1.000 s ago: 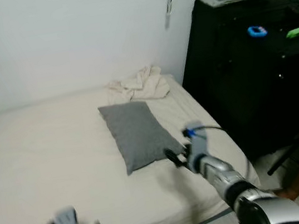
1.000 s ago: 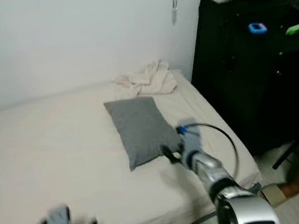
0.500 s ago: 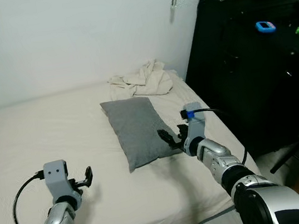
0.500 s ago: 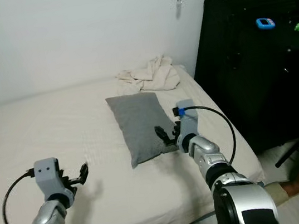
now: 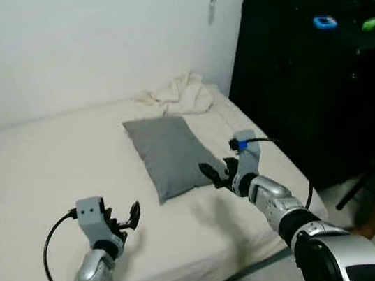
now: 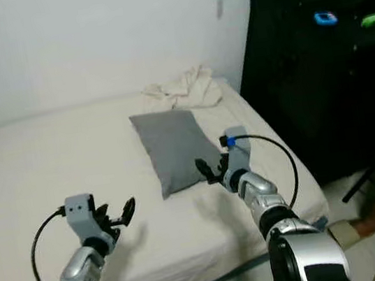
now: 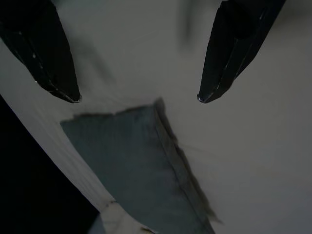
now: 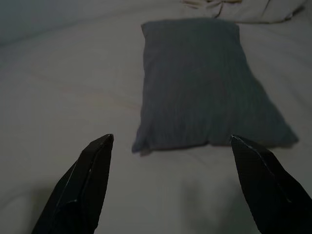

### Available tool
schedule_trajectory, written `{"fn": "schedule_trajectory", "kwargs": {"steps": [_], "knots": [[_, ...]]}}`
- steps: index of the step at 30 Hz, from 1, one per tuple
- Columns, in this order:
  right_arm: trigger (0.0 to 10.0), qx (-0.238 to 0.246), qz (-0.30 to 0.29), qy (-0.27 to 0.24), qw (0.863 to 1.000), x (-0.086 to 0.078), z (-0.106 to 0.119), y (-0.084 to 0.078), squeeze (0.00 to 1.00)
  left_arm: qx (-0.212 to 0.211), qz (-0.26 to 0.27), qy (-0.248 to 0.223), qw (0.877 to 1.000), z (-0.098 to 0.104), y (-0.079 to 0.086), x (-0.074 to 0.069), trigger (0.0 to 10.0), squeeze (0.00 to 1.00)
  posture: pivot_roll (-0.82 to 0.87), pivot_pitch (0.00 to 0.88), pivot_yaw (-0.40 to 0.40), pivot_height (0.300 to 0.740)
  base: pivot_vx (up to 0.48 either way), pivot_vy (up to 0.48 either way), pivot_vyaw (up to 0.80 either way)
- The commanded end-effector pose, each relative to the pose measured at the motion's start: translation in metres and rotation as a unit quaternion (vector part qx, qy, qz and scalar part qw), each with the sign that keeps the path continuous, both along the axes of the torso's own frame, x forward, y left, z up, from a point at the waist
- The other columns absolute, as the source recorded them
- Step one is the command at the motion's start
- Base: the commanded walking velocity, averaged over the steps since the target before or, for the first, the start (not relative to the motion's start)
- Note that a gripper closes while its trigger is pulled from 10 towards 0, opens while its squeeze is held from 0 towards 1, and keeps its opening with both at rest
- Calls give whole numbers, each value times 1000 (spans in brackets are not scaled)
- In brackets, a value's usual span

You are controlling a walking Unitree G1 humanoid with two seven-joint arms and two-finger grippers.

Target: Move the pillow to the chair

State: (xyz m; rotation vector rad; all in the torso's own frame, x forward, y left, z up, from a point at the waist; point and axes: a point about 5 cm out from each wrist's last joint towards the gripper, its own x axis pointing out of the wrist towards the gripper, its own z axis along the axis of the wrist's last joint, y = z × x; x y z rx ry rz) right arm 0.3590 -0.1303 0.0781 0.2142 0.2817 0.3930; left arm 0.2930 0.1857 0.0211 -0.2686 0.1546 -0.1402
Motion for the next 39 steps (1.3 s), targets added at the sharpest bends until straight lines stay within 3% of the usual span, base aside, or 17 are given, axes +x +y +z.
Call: {"fn": "schedule_trajectory", "kwargs": {"steps": [1,10,16,20,30,39], "knots": [[10000,8,-6,8,1000,-3,-5,-2,0,-5,-3,1,1000,-2,-1,-3,10000,0,-64,75,-39,590,0,0,0],[10000,42,-17,-20,999,2,6,-6,0,-7,-22,-33,999,10,-8,5,10000,0,-62,85,-30,585,0,0,0],[10000,30,-32,-27,999,2,7,-16,0,-5,-38,-68,997,24,-10,12,10000,0,-47,114,-5,585,0,0,0],[10000,31,-34,-23,999,2,5,-17,0,-1,-47,-80,996,28,-10,12,10000,0,-39,132,4,585,0,0,784],[10000,22,-16,-22,999,-1,1,-7,0,6,-60,-91,994,30,-8,0,10000,0,-6,187,28,585,0,0,763],[10000,1,-59,-6,998,-2,-3,-22,0,7,-82,-80,993,27,-17,-7,10000,0,-4,217,40,585,0,0,256]]}}
